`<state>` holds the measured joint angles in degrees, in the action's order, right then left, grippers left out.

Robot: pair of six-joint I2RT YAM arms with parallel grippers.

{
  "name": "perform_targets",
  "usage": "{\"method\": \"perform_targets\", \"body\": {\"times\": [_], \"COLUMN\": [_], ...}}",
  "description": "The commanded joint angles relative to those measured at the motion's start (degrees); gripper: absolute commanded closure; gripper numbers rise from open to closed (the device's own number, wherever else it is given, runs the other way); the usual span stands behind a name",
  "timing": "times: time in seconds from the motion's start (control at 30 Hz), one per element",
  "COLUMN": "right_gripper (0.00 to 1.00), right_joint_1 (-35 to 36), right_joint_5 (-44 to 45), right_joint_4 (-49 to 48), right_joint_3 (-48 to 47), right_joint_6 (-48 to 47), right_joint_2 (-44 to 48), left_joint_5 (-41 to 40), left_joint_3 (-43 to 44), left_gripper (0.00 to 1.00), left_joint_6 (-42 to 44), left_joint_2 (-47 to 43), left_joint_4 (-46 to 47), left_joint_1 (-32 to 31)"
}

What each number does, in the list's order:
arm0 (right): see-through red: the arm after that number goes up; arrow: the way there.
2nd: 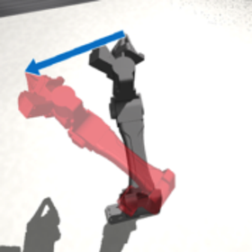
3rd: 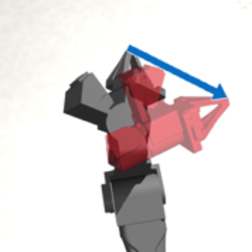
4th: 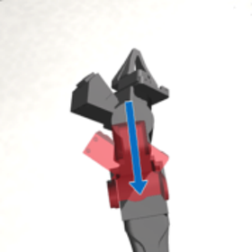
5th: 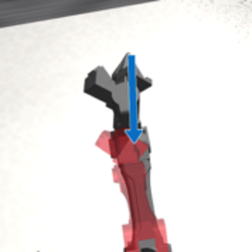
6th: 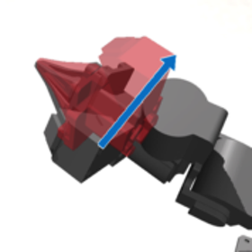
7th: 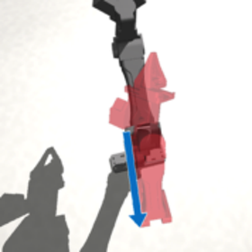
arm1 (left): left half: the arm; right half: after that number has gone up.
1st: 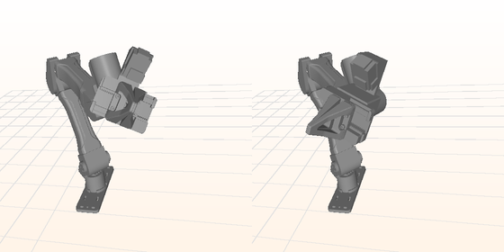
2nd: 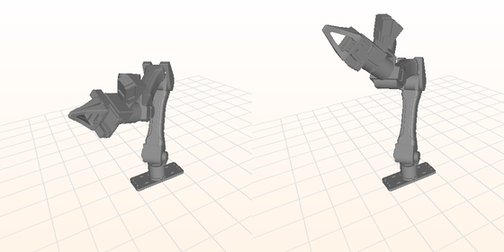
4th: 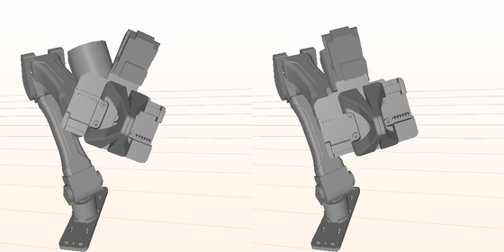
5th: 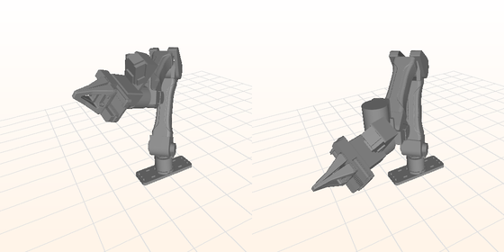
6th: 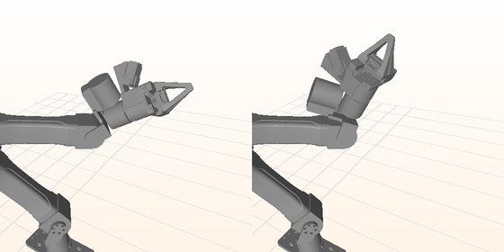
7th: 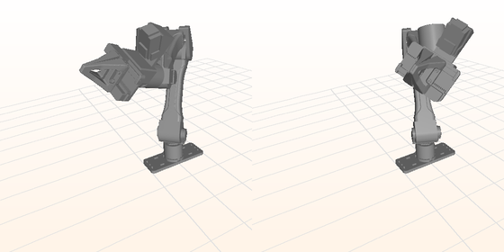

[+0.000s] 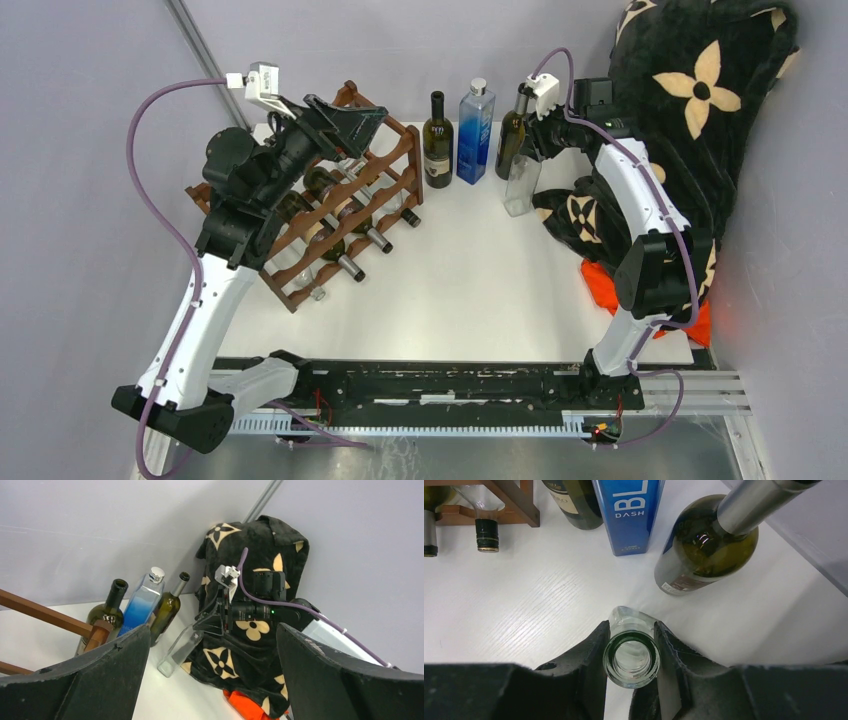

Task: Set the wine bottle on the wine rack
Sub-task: Pick up the wine bottle from the center of the board.

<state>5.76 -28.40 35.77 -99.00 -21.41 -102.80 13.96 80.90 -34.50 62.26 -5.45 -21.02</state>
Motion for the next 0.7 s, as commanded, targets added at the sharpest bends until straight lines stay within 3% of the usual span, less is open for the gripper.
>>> {"method": "perform_targets", "body": {"times": [0.0,0.13,0.23,0.5,0.67], "right_gripper": [0.95,1.00,1.00,1.00,1.00], "right_joint_1": [0.3,-0.6,-1.4,-2.9,-3.1], "right_joint_5": [0.8,-3.9,-10.9,-24.6,-28.6], "right_joint_4": [-1.7,-5.0,-9.5,-31.0,-42.7], "right_joint_3": [-0.6,0.6,3.4,22.3,34.0], "right_joint_6": [0.7,4.6,11.7,36.7,48.2], "right_joint_2": [3.0,6.7,9.9,20.8,25.2], "left_joint_5": [6.1,11.3,10.1,6.0,6.9], "left_joint_3": [-1.5,-5.2,-8.0,-16.7,-20.9], "left_gripper": [0.00,0.03,0.02,0.00,0.00], "left_joint_6": [3.2,5.2,13.5,38.3,41.4], "left_joint_2": [0.3,1.2,1.6,5.7,11.3], "left_joint_4": [5.3,9.6,10.6,11.6,15.8], "left_joint_1": [0.1,-1.0,-6.4,-19.9,-21.3]}}
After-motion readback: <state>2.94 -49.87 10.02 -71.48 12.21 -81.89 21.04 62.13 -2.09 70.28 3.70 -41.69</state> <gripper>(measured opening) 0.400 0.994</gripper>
